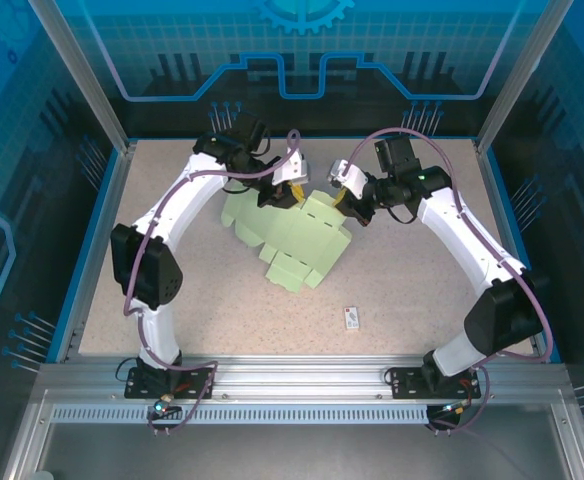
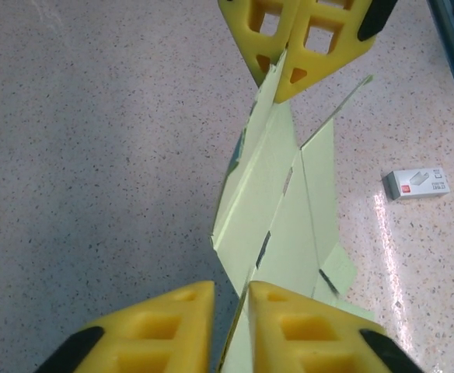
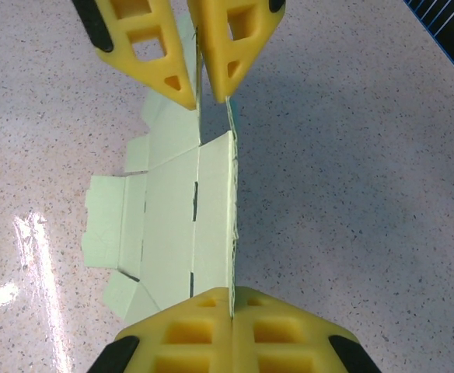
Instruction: Fold the paper box
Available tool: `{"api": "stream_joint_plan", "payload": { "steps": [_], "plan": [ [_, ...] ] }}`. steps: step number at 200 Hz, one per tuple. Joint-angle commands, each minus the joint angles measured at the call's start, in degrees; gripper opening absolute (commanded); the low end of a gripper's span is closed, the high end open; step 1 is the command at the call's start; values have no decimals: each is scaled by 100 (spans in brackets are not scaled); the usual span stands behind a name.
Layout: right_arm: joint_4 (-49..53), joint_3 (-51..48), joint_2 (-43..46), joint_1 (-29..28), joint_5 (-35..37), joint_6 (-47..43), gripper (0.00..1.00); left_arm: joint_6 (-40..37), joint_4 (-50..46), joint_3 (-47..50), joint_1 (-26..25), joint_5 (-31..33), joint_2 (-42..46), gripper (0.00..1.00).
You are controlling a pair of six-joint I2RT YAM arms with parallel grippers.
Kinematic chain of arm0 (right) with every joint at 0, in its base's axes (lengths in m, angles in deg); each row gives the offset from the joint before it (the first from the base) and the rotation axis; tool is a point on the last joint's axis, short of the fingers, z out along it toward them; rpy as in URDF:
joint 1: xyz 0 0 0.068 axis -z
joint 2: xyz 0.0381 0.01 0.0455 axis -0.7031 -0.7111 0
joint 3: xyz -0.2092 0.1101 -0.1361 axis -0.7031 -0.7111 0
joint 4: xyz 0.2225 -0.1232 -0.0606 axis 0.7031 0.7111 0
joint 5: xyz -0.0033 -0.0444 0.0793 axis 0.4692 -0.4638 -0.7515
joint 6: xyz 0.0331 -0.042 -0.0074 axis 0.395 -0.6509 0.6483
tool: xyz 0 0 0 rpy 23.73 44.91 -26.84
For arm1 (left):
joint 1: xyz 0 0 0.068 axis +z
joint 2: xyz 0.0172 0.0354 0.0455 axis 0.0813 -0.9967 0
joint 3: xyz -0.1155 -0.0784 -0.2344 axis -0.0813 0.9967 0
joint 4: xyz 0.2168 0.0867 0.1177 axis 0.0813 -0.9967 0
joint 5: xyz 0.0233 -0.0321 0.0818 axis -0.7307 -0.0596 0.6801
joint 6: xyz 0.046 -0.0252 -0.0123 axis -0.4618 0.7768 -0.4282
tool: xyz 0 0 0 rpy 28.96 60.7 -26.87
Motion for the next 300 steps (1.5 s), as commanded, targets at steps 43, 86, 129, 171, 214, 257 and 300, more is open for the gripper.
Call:
{"api": "stream_joint_plan", "payload": {
  "steps": [43,86,129,171,214,257,300],
  "plan": [
    [-153,-3,229,3,19,269,7,-72,-407,-273,-73,-51,-93,1],
    [-714,-217,521,356,-138,1184,50,361,-105,-94,-47,174,160,0],
    [-2248,-1408,1267,729,-465,2602,70,1379,853,675,141,48,758,0],
    [-4455,-3315,1672,561,-153,3967,73,2130,2063,1933,358,-85,1478,0],
    [-5962,-4481,1494,49,475,4541,75,2566,2374,2405,557,-114,1695,0],
    [-7133,-4660,489,-79,541,4863,75,2725,2696,2793,654,-203,1782,0],
    [-7759,-4558,-273,-182,689,5119,74,2733,2680,2835,703,-221,1811,0]
  ]
}}
